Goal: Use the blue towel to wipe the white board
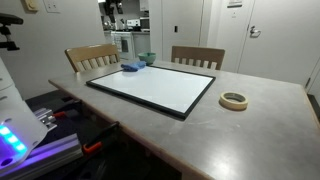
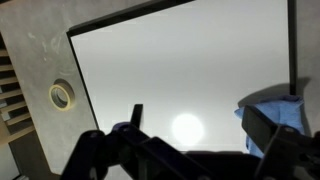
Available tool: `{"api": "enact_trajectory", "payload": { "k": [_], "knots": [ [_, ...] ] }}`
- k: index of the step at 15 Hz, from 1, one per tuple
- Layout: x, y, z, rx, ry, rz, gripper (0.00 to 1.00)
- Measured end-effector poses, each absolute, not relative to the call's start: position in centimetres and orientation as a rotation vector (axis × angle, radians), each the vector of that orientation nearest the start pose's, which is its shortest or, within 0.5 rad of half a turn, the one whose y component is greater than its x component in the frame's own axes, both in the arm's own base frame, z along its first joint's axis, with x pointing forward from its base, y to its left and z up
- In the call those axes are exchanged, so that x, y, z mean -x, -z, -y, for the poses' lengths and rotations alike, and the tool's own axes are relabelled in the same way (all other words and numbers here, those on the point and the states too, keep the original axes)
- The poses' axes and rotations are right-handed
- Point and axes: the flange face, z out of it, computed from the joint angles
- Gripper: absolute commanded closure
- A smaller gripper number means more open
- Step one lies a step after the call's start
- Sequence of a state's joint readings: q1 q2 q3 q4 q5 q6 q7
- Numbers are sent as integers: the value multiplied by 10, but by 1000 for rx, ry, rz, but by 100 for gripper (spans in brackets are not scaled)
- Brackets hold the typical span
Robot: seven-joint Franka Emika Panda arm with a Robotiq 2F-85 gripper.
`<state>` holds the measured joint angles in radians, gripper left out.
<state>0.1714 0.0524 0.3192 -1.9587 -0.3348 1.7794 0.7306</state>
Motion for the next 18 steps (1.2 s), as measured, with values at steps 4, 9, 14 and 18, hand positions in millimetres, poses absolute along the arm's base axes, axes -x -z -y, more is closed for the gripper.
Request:
{"api": "enact_trajectory", "payload": {
  "k": [4, 9, 14, 18],
  "knots": [
    [-525, -408, -251, 3541, 20, -157, 0],
    [-561, -369, -273, 3529, 26, -61, 0],
    [-595, -333, -285, 3528, -30, 75, 0],
    [-617, -306, -299, 3521, -64, 238, 0]
  ]
}}
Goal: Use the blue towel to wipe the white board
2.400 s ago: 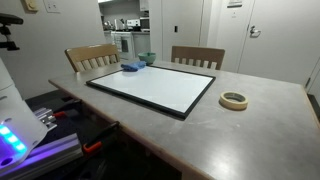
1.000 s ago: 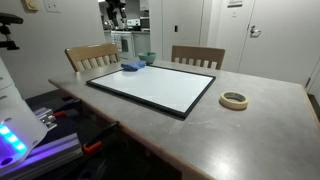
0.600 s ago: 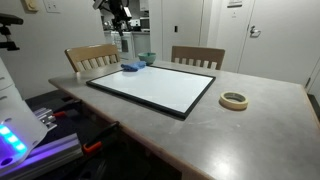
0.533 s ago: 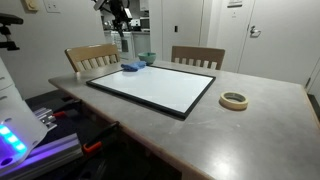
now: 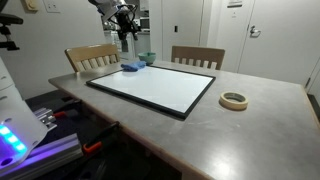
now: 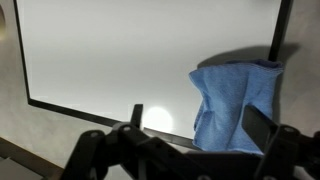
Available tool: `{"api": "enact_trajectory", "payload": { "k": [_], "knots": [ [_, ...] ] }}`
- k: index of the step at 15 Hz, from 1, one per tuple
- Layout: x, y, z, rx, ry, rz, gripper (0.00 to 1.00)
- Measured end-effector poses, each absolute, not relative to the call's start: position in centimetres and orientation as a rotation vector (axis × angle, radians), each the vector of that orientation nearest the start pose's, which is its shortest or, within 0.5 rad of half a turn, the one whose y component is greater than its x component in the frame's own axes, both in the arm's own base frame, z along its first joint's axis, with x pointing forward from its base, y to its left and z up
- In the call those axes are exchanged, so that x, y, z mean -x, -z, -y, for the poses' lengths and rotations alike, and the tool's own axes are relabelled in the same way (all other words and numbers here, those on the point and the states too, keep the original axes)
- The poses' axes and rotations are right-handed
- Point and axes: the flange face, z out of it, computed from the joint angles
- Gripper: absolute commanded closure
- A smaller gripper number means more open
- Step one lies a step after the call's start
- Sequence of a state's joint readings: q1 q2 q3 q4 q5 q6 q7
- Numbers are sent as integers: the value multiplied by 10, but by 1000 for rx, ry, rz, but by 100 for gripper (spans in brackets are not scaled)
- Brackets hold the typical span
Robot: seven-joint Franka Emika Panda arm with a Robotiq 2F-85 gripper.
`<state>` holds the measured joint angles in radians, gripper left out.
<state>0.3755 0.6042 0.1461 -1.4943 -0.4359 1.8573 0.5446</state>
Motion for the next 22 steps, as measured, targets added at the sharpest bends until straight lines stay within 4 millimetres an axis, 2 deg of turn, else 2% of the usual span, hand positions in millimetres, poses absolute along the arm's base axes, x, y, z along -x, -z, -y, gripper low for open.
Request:
{"api": "enact_trajectory", "payload": {
  "k": [3, 9, 12, 17, 19, 22],
  "knots": [
    [-623, -289, -313, 3511, -98, 360, 0],
    [-622, -290, -313, 3529, -81, 337, 0],
    [-614, -279, -327, 3542, -70, 323, 0],
    [-598, -231, -362, 3538, -61, 365, 0],
    [-600, -212, -365, 3551, -73, 382, 0],
    [-612, -186, -356, 3566, -82, 382, 0]
  ]
}}
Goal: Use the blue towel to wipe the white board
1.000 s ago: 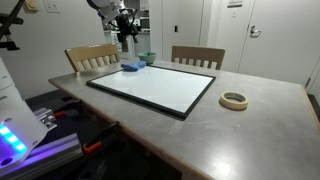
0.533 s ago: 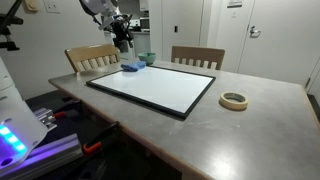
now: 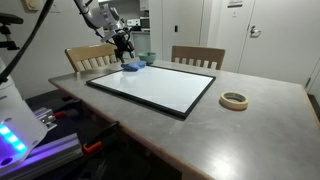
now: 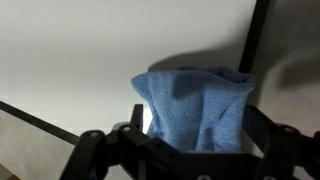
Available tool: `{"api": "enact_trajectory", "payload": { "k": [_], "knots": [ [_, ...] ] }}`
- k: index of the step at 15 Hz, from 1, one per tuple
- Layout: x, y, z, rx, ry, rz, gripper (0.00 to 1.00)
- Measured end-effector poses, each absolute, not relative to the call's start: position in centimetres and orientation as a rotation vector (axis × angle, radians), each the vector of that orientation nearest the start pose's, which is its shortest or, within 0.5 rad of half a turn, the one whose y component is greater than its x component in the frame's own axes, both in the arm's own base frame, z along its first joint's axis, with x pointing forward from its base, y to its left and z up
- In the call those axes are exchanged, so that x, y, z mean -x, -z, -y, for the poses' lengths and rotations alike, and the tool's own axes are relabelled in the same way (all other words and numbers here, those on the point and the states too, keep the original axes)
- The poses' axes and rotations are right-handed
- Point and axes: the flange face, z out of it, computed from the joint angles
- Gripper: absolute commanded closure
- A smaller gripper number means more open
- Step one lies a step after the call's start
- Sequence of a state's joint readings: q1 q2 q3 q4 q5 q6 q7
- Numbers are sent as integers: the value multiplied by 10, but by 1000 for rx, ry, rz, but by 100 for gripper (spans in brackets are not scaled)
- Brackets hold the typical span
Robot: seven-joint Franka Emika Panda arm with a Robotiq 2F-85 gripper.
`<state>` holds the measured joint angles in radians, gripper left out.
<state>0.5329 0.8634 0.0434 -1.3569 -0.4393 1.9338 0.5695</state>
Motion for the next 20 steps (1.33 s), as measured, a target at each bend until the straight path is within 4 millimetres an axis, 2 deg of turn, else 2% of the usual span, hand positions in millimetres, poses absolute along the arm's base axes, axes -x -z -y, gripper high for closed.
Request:
{"api": "enact_trajectory", "payload": {
  "k": [3, 8, 13, 17, 18, 20],
  "knots": [
    [-627, -170, -352, 3549, -64, 432, 0],
    [-639, -149, -367, 3498, -50, 584, 0],
    [-647, -143, -367, 3512, -54, 602, 0],
    [-647, -149, -366, 3542, -89, 598, 0],
    [-645, -151, -367, 3553, -104, 599, 21],
    [-642, -155, -371, 3577, -126, 611, 34]
  ]
}}
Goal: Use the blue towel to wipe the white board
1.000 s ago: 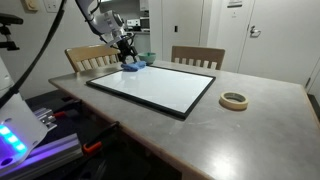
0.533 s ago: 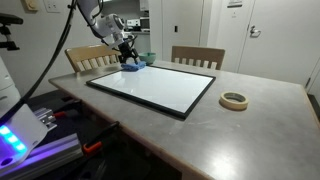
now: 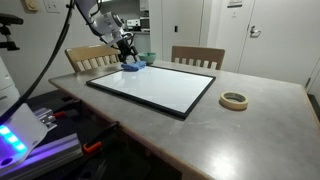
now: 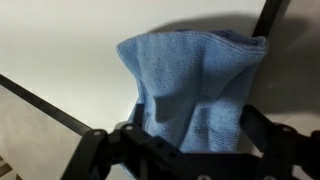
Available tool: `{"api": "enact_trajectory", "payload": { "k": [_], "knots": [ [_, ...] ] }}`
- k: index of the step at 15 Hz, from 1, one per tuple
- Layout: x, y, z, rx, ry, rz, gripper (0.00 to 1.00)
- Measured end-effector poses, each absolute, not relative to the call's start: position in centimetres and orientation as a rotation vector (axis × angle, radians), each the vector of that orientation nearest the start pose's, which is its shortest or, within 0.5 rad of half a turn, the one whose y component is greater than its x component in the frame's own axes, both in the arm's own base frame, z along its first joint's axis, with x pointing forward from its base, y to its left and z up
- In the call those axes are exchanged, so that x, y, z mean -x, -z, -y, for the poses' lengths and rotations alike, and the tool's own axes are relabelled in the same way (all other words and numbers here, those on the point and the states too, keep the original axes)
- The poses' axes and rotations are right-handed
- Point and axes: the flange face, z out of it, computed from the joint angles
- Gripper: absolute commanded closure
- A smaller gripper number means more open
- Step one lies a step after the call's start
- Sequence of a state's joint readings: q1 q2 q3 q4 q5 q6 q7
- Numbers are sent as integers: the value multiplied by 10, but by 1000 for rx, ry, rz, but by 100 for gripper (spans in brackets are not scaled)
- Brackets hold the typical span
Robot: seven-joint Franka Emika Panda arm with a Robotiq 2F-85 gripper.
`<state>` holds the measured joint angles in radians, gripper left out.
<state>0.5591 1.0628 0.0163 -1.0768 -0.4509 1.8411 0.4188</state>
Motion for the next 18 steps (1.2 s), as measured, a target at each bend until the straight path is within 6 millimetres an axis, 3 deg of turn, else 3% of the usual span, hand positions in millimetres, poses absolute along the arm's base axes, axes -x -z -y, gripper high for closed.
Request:
{"api": "enact_trajectory", "payload": {
  "k": [1, 2, 4, 5, 7, 14, 18],
  "knots": [
    [-641, -158, -373, 3589, -132, 620, 42],
    [-639, -160, -376, 3601, -138, 629, 44],
    [-636, -163, -380, 3614, -147, 643, 23],
    [-635, -163, -382, 3618, -151, 648, 8],
    [-632, -163, -385, 3623, -163, 656, 1],
    [-626, -144, -386, 3633, -201, 668, 0],
    [-634, -140, -379, 3676, -144, 523, 0]
  ]
}}
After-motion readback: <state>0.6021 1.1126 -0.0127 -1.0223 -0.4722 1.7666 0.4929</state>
